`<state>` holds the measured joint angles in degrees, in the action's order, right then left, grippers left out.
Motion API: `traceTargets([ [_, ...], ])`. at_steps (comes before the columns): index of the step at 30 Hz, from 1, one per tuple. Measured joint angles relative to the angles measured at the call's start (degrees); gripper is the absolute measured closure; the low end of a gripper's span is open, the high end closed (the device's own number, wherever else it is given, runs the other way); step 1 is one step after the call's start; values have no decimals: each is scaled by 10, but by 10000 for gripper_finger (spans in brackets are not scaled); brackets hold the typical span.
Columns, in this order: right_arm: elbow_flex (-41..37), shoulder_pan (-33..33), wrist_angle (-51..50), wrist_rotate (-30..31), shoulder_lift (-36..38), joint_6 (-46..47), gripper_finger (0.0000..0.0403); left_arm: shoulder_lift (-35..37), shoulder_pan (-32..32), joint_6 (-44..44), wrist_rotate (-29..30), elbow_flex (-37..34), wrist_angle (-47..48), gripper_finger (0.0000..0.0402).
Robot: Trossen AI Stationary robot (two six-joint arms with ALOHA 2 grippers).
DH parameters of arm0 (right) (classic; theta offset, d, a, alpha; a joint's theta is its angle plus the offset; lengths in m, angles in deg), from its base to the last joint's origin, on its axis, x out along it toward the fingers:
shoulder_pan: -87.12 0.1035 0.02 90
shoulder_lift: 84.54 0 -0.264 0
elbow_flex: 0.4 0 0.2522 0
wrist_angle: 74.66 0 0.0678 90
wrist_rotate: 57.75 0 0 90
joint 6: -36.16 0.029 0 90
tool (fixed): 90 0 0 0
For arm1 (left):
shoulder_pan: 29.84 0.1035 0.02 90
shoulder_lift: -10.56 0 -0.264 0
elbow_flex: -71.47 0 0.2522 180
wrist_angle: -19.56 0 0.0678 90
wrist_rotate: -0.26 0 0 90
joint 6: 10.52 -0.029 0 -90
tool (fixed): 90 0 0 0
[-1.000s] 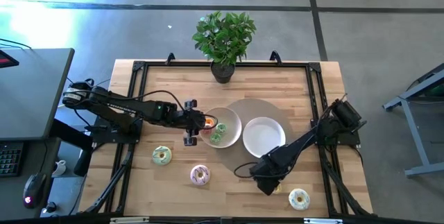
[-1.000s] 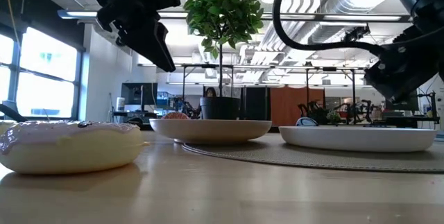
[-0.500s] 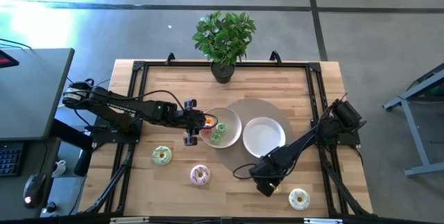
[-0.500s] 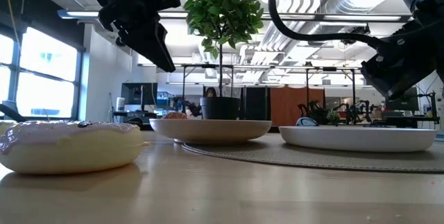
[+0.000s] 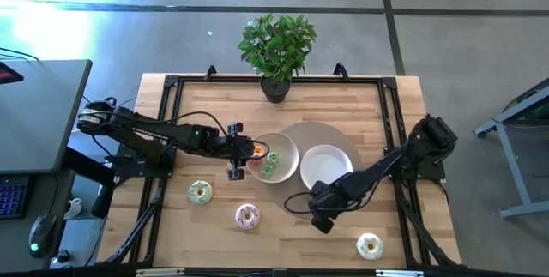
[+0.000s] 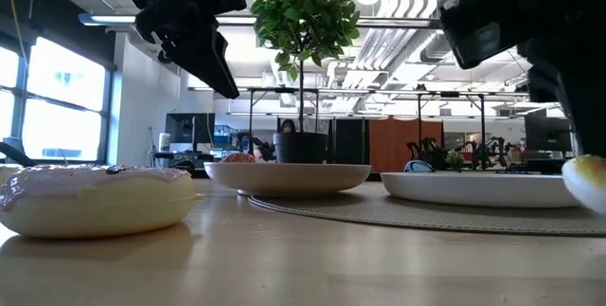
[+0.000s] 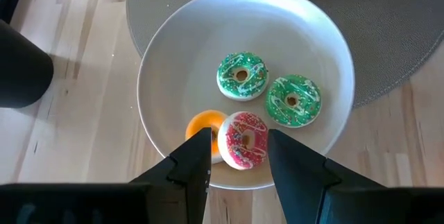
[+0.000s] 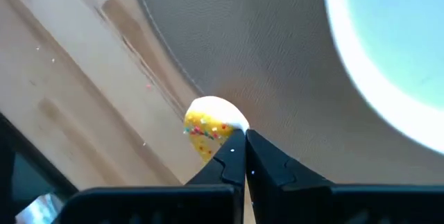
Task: Pick & Place donuts
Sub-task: Put the small yellow donut into the left white plate
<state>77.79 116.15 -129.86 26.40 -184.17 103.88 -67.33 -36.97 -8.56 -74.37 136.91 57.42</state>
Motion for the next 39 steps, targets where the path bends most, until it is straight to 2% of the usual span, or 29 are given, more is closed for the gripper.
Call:
traceTargets([
  [3, 0, -9, 2, 29, 0, -26, 402, 0, 0, 0, 0, 0, 0, 263],
  [5, 0, -25, 14, 85, 0, -55, 402, 0, 0, 0, 1, 0, -1, 263],
  [8, 0, -60, 50, 204, 0, -104, 402, 0, 0, 0, 2, 0, -1, 263],
  [11, 0, -107, 119, 305, 0, -177, 402, 0, 0, 0, 2, 0, -1, 263],
  [13, 0, -142, 174, 328, 0, -246, 402, 0, 0, 0, 2, 0, 0, 263],
  [15, 0, -180, 229, 308, -5, -313, 403, 0, 0, 0, 2, 0, 0, 263],
  [19, 0, -247, 295, 217, -28, -375, 403, 0, 0, -1, 1, 0, 1, 263],
  [23, 0, -285, 266, 150, -40, -382, 403, 0, 0, -2, 1, 0, 4, 263],
  [26, 0, -294, 226, 154, -40, -382, 403, 0, 0, -2, 1, 0, 5, 263],
  [29, 0, -296, 212, 216, -40, -382, 403, 0, 0, -2, 2, 0, 5, 263],
  [31, 0, -301, 214, 234, -40, -383, 403, 0, 0, -2, 2, 0, 5, 263],
  [39, 0, -316, 229, 169, -40, -393, 395, 0, 0, -2, 2, 0, 5, 263],
])
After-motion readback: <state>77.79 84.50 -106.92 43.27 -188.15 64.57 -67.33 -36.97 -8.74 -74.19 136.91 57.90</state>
